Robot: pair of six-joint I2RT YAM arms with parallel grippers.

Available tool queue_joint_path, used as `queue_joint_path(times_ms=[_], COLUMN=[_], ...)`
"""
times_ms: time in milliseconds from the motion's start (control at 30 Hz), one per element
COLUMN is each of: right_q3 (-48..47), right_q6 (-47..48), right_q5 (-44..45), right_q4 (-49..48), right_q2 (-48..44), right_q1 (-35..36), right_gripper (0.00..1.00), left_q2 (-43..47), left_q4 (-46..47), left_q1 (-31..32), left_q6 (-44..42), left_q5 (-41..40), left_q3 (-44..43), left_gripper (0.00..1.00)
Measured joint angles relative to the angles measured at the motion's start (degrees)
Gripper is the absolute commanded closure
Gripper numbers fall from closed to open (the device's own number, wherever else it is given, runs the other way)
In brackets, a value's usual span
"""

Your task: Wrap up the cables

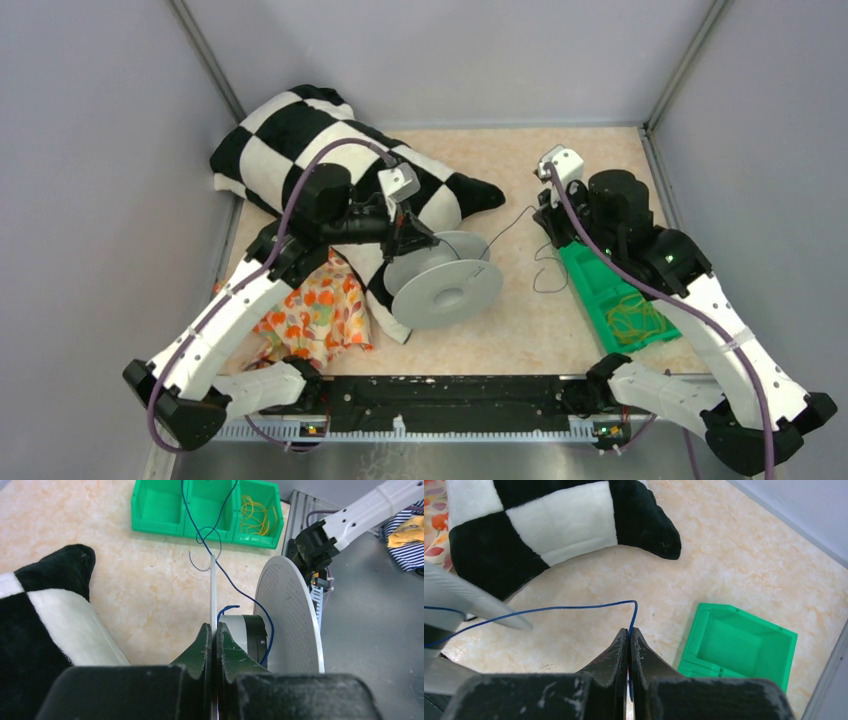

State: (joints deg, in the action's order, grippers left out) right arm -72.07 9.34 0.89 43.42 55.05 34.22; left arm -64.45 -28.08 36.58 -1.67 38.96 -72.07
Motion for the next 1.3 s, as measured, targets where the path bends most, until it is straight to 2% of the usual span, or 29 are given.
queue_joint_path(times_ms=[200,400,533,767,900,1133,1300], right_q3=[0.33,8.00,11.47,18.14,23.80,33.11,34.23], right_q6=[-3.13,-6.60,-7.98,-11.65,-14.84,-23.12,-26.47], right_q5=[-1.64,-5.88,-7.69,-8.98,-9.64,-12.59,-10.25], right_q4=[-0.28,-3.52,-4.83,-11.13,-17.57,-31.04,-37.20], right_q2=[-0.79,-5.92,-7.19,-7.65,-7.80,-7.91,-5.44], right_q1=[-1.38,-1.38,-1.38,-1.38,-1.40,-0.72,5.92], right_gripper=[1.00,1.00,1.00,1.00,1.00,1.00,1.00], left_q2=[6.03,6.16,6.16,4.68,4.11,4.61,5.77], left_q4=[1.44,2.56,6.67,12.57,17.09,25.66,31.95], left_q1=[-0.31,-1.25,-3.37,-8.74,-10.23,-10.71,-10.73], left_q6=[2.47,4.98,8.92,16.96,22.97,35.76,43.47], left_q5=[2.45,3.69,3.08,-3.02,-10.23,-22.45,-30.40], left_q3=[2.75,2.75,2.73,-0.07,-0.11,7.39,18.84], left_gripper=[1.00,1.00,1.00,1.00,1.00,1.00,1.00])
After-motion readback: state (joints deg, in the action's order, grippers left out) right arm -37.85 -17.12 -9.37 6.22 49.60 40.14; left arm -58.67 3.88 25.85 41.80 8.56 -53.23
